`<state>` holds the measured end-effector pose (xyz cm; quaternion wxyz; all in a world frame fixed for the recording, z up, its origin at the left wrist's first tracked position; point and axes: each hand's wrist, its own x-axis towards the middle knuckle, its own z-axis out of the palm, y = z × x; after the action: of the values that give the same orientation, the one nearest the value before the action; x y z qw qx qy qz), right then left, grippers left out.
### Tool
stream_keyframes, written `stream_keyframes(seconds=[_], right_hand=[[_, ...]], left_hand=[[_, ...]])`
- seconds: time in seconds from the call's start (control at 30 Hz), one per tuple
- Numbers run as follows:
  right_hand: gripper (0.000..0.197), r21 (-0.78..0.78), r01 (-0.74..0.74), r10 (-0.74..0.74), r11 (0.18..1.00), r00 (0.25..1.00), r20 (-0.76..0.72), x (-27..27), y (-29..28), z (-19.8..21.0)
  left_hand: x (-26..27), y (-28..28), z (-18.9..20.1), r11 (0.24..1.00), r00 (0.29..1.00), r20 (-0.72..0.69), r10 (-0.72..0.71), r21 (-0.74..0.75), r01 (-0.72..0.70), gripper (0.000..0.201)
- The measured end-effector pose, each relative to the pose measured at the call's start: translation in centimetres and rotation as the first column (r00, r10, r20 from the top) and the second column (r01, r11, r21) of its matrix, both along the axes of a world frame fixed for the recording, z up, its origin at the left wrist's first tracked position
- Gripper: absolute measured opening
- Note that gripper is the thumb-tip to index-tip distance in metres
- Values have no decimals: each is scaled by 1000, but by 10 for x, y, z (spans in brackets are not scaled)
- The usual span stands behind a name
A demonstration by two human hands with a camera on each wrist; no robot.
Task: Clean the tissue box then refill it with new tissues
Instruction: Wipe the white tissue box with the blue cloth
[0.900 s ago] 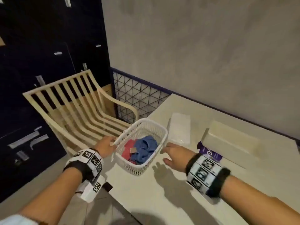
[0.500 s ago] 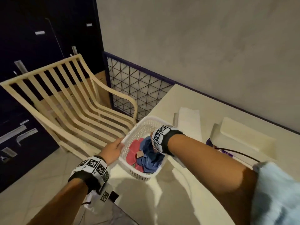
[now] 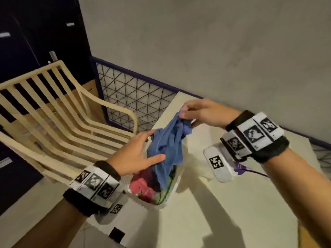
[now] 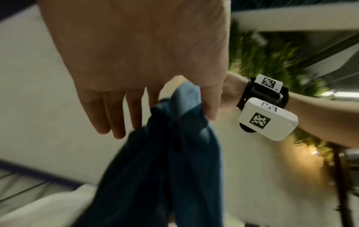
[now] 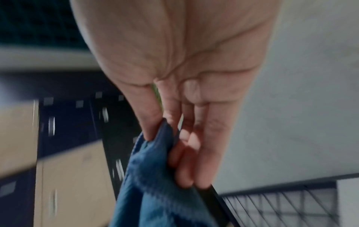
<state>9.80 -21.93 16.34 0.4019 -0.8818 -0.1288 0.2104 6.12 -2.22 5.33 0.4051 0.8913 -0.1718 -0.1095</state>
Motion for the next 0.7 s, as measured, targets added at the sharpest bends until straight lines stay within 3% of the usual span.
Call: stream_keyframes(seconds=[0.07,0.17,0.23,0.37,0.43,0.5,0.57,0.7], right_hand=[[25,301,137,-165,944,984,68,-19,-30,32],[25,547,273,-402,791,907,128,-46,-84,52],[25,578,401,-560,710,820,119,-57,-122,46],[17,455,661,-756,596,654,41,-84,-192,-4],[17,391,736,-803,553,596,15,-97,-214,-33],[23,422,753,-802,504,590,-95,-108,-225,-51],[26,439,758,-759,482,612,-224,-115,-232,-60],[44,641,685,-599,346,687,-411,-112,-254,-69]], left_hand=[[8,-27,21,983,990,-4,-140,-119,138,83],[21,-69,40,988,990,83,-113,-99,121,32],[29,-97,51,986,990,97,-106,-117,117,24],[42,-155,67,961,982,88,-168,-206,183,18],[41,-191,71,934,978,36,-205,-290,207,19],[33,-228,69,911,961,-15,-277,-323,258,24],[21,-264,65,874,921,-59,-385,-345,343,30],[-6,-322,52,803,832,-154,-534,-400,441,44]])
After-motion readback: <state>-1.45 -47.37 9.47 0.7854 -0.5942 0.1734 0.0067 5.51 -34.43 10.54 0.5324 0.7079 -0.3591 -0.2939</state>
